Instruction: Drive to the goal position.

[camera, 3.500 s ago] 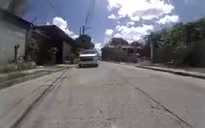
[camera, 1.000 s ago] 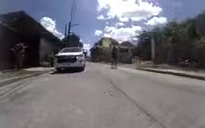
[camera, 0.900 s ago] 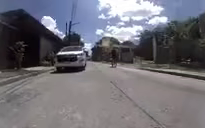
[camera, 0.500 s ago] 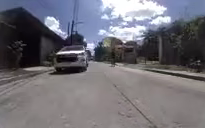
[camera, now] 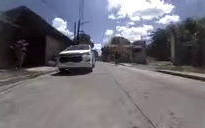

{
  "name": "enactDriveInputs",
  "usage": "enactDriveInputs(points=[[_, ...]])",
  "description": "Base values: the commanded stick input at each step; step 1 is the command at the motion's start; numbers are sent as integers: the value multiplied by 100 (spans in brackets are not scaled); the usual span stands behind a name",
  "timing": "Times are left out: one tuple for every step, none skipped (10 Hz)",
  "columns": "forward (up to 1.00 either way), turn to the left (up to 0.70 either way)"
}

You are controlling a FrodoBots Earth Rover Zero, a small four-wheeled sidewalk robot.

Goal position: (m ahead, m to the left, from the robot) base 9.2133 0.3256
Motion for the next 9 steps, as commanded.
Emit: enactDriveInputs(points=[[100,-40],[100,-40],[100,-40],[100,-40],[100,-40],[100,-40],[100,2],[100,10],[100,4]])
